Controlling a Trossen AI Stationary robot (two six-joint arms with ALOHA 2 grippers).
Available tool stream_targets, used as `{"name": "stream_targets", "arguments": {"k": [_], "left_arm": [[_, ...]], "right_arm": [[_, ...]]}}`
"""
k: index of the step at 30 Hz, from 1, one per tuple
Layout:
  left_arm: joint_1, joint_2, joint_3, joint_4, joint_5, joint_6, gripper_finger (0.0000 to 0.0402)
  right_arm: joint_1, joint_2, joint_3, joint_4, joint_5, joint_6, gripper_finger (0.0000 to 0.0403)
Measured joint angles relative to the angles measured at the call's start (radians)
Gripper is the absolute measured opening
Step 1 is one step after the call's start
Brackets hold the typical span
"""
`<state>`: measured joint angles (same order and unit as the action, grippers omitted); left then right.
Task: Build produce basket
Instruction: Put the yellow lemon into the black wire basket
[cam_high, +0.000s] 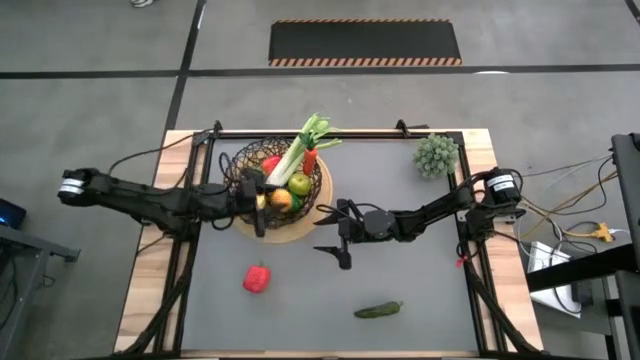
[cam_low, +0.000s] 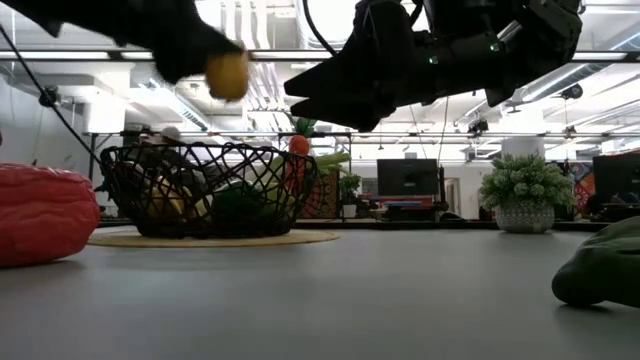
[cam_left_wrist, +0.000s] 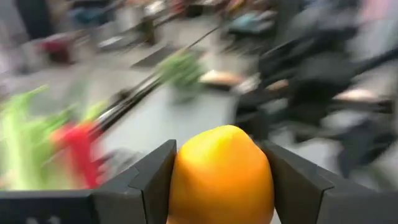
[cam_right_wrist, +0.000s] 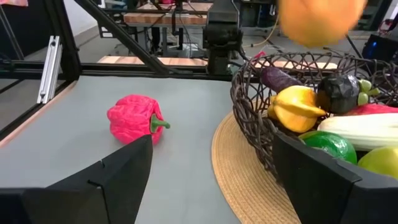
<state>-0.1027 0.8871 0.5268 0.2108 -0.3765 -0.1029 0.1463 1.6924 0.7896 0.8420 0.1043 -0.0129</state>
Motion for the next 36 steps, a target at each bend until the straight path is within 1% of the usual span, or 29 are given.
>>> {"name": "stream_targets", "arguments": {"k": [2, 4, 7, 10, 12, 15, 17, 19, 21, 23, 27, 31, 36], "left_arm": [[0.008, -0.025, 0.000, -0.116, -0.104, -0.047, 0.0198], [0.015, -0.037, -0.001, -0.241, -0.176, -0.114, 0.0198], [0.025, -0.033, -0.001, -0.334, -0.202, -0.197, 0.0198], [0.027, -0.022, 0.009, -0.336, -0.203, -0.206, 0.0198], [0.030, -0.016, 0.037, -0.346, -0.198, -0.205, 0.0198], [0.043, 0.004, 0.129, -0.477, -0.173, -0.206, 0.0198], [0.052, 0.034, 0.210, -0.608, -0.170, -0.214, 0.0198], [0.065, 0.078, 0.298, -0.749, -0.143, -0.222, 0.0198], [0.081, 0.136, 0.386, -0.883, -0.089, -0.223, 0.0198], [0.103, 0.206, 0.471, -1.019, -0.013, -0.203, 0.0198], [0.127, 0.352, 0.596, -1.224, 0.081, -0.112, 0.0198], [0.139, 0.473, 0.667, -1.318, 0.132, -0.011, 0.0198], [0.159, 0.567, 0.697, -1.326, 0.141, 0.070, 0.0198]], "right_arm": [[0.000, 0.000, 0.000, -0.001, 0.000, 0.001, 0.0312], [0.000, 0.000, 0.000, 0.000, 0.000, 0.002, 0.0313], [0.000, 0.000, 0.000, 0.000, 0.000, 0.002, 0.0311], [0.000, 0.000, 0.000, 0.000, 0.000, 0.002, 0.0309], [0.000, 0.000, 0.000, -0.001, 0.000, 0.003, 0.0309], [0.000, 0.000, 0.000, -0.004, 0.000, 0.006, 0.0311], [0.000, -0.002, 0.000, -0.010, -0.001, 0.006, 0.0311], [0.000, -0.003, 0.000, -0.019, 0.000, 0.006, 0.0309], [0.000, -0.004, 0.000, -0.025, -0.001, 0.004, 0.0308], [0.000, -0.004, 0.000, -0.025, -0.001, 0.002, 0.0310], [0.000, -0.004, 0.000, -0.027, -0.001, 0.002, 0.0313], [0.000, -0.004, 0.000, -0.032, -0.004, 0.003, 0.0310], [0.002, -0.005, 0.000, -0.037, -0.009, 0.005, 0.0309]]}}
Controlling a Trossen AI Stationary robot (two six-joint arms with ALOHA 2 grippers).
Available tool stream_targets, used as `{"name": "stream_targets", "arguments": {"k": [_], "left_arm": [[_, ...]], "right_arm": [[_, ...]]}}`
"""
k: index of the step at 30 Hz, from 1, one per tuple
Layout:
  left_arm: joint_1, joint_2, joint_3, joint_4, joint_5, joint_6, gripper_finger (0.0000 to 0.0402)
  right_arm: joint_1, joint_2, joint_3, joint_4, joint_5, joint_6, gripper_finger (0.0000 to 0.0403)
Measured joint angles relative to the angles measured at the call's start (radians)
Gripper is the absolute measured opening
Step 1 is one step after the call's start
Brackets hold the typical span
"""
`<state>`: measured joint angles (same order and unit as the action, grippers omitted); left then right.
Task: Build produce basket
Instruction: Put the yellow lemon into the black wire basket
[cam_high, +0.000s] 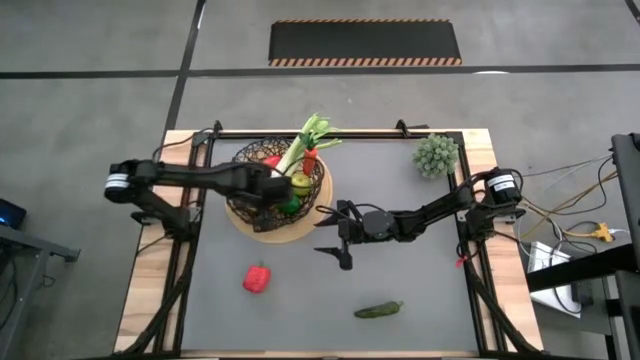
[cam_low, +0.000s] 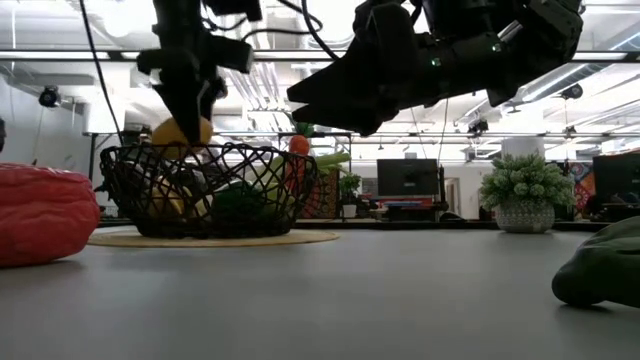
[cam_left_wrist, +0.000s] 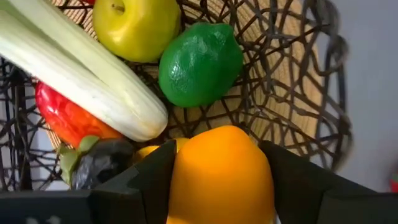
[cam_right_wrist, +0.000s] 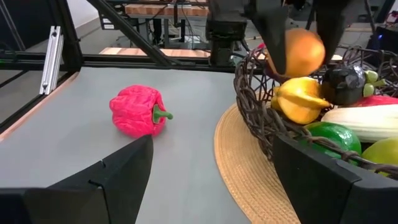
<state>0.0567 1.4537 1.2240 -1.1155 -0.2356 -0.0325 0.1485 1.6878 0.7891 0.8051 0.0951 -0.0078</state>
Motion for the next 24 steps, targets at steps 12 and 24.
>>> {"name": "stream_targets", "arguments": {"k": [12, 24], "left_arm": [[0.104, 0.123, 0.003, 0.044, 0.036, 0.186, 0.0198], [0.158, 0.165, 0.002, 0.095, 0.078, 0.249, 0.0198]], "right_arm": [[0.009, 0.000, 0.000, -0.015, 0.000, 0.004, 0.0307], [0.009, -0.001, 0.000, -0.018, 0.000, 0.015, 0.0304]]}}
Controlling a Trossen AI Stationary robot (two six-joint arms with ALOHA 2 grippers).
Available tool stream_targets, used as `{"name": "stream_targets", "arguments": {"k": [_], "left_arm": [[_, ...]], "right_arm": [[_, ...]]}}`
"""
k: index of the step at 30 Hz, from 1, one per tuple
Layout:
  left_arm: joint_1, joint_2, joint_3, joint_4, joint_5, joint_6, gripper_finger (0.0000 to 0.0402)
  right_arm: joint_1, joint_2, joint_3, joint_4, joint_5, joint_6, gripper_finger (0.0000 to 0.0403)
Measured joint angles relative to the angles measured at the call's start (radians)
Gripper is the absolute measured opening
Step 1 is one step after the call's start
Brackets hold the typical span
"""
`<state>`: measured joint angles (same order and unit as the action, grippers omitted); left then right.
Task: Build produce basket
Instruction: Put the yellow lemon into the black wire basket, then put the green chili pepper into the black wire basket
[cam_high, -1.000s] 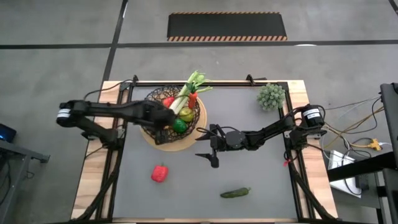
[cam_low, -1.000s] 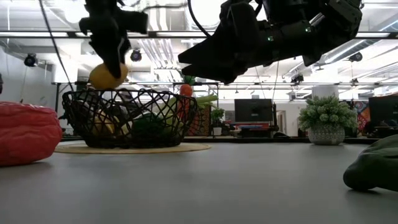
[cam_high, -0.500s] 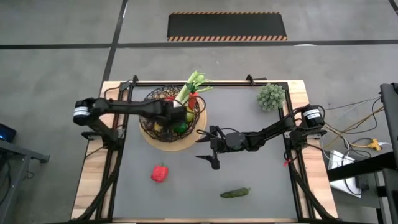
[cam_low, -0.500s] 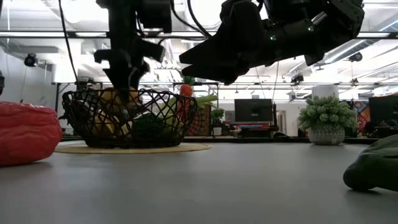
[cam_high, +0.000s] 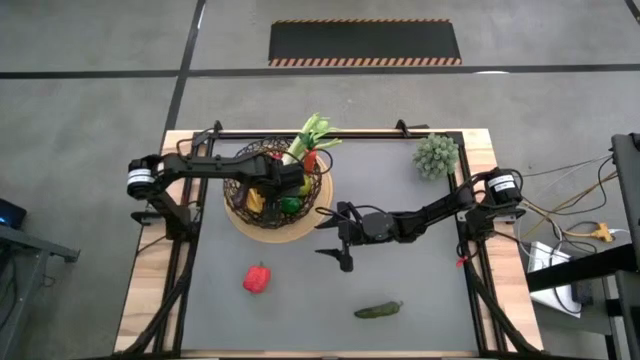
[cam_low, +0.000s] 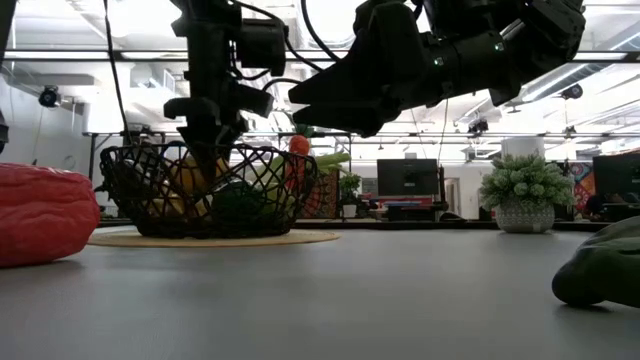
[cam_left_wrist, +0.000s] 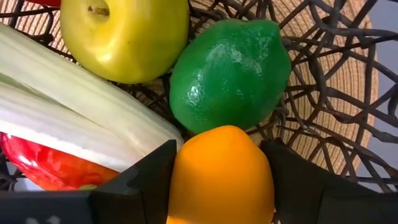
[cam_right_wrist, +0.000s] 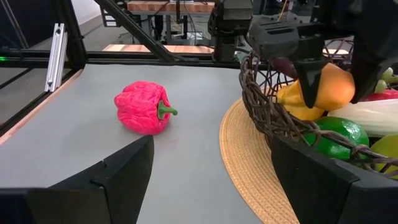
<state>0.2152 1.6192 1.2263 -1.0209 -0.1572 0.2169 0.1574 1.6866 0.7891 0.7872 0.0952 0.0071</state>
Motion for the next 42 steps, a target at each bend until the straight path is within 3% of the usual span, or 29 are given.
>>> {"name": "stream_targets", "arguments": {"k": [4, 14, 24, 31, 37, 42], "left_arm": [[0.000, 0.000, 0.000, 0.001, 0.000, -0.001, 0.0208], [0.000, 0.000, 0.002, 0.000, -0.001, 0.000, 0.0277], [-0.002, -0.087, 0.032, -0.018, -0.004, -0.001, 0.0283], [-0.042, -0.225, 0.029, -0.003, -0.005, -0.082, 0.0283], [-0.172, -0.364, -0.010, 0.174, -0.005, -0.142, 0.0283], [-0.314, -0.466, -0.089, 0.445, -0.007, -0.159, 0.0283]], "right_arm": [[0.000, 0.000, 0.000, -0.007, 0.000, 0.001, 0.0304], [0.000, -0.011, 0.000, -0.028, 0.000, 0.001, 0.0304], [0.002, -0.021, 0.000, -0.054, 0.000, 0.028, 0.0304], [0.015, -0.112, 0.000, -0.248, 0.002, 0.107, 0.0304], [0.067, -0.235, 0.000, -0.454, 0.001, 0.167, 0.0304], [0.137, -0.327, 0.000, -0.584, 0.001, 0.268, 0.0304]]}}
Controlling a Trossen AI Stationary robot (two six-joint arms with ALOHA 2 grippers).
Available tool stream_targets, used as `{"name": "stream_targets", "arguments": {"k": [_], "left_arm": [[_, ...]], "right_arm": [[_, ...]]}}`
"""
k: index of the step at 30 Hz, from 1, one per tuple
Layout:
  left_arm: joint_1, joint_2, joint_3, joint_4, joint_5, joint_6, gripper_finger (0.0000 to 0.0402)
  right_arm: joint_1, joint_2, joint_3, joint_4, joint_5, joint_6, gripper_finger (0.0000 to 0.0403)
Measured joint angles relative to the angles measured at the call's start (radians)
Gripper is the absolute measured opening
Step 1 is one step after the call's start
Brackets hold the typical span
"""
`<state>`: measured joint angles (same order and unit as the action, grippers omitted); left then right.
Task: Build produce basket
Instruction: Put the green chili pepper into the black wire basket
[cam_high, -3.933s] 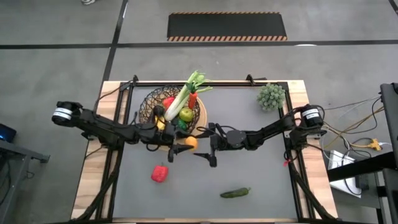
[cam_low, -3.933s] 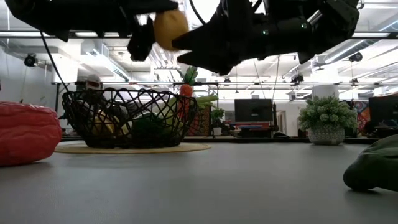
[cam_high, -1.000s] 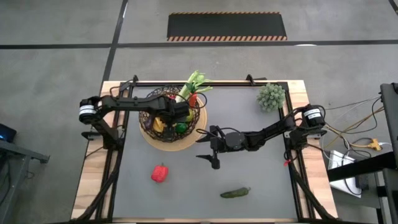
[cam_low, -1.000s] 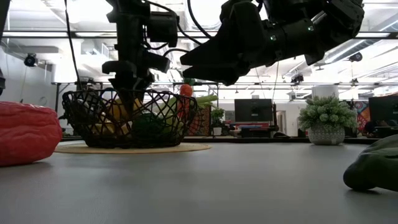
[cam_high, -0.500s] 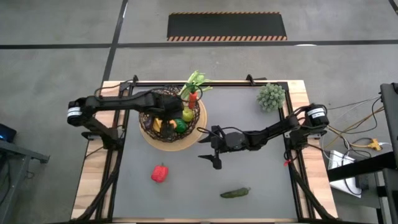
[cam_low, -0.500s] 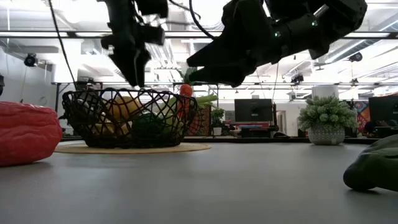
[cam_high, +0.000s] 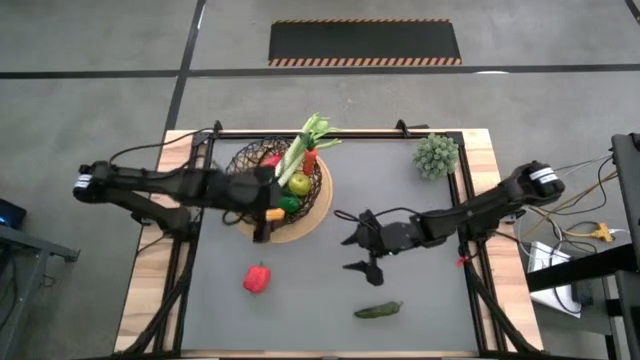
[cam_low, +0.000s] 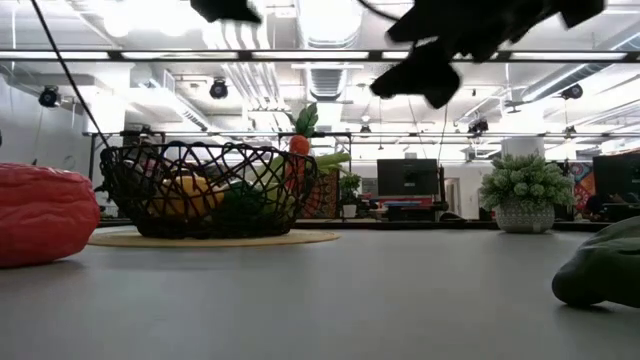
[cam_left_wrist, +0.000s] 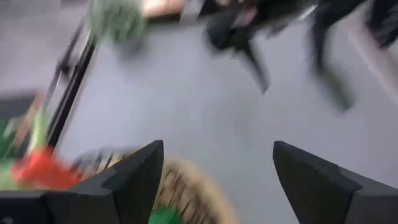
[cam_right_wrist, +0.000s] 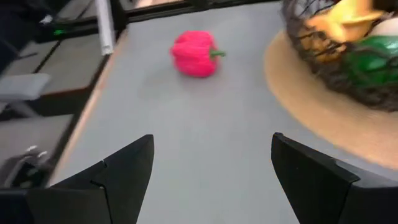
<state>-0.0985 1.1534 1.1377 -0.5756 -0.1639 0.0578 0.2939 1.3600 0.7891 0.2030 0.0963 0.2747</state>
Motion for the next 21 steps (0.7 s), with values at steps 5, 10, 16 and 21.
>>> {"name": "stream_targets", "arguments": {"k": [5, 10, 16, 21], "left_arm": [[-0.122, -0.063, -0.106, 0.280, -0.002, 0.004, 0.0283], [-0.186, -0.093, -0.225, 0.552, -0.003, 0.008, 0.0283], [-0.192, -0.103, -0.324, 0.742, -0.005, 0.003, 0.0283], [-0.192, -0.103, -0.344, 0.778, -0.006, 0.002, 0.0283]], "right_arm": [[0.080, -0.048, 0.000, -0.035, 0.000, 0.080, 0.0304], [0.139, -0.053, 0.038, -0.093, 0.008, 0.145, 0.0304], [0.195, -0.010, 0.145, -0.293, 0.008, 0.187, 0.0304], [0.234, 0.043, 0.248, -0.491, 0.011, 0.238, 0.0304]]}}
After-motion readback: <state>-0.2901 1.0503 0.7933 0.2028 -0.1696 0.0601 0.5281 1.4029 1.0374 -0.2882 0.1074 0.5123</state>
